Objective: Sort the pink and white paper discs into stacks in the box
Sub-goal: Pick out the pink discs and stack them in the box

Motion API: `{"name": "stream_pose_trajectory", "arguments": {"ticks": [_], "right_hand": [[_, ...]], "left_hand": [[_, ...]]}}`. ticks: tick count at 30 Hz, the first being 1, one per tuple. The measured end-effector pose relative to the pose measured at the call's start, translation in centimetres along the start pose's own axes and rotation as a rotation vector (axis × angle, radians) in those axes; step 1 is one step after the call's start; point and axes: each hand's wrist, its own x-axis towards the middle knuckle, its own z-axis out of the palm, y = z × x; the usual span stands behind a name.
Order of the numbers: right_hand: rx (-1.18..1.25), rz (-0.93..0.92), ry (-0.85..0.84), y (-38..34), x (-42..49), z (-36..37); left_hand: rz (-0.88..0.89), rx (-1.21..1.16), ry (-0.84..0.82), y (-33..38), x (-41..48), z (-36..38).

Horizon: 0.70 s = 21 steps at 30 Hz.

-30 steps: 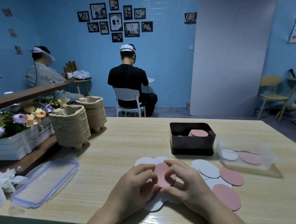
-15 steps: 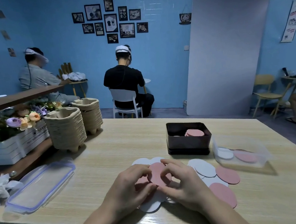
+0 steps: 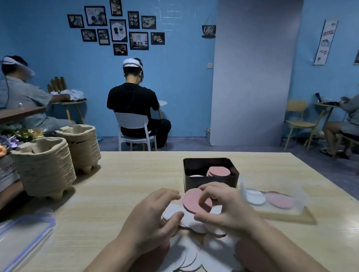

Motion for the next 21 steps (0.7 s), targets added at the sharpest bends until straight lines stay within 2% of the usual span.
{"name": "stream_pose_trajectory", "arguments": {"ticks": [8,15,21], "right_hand": [[-0.016,0.169,0.149,5.0,3.6,-4.9],[-0.166,0.328,0.159,7.9,7.6,-6.8],[-0.266,0.386,0.152,8.9,7.9,-5.3]], "left_hand": [[-0.003,0.058,-0.04,-1.7,4.8,3.4],[-0.031,0.023,-0.089,-2.6,4.3,4.0],[-0.047,0.017,-0.106,-2.3,4.0,4.1]]}}
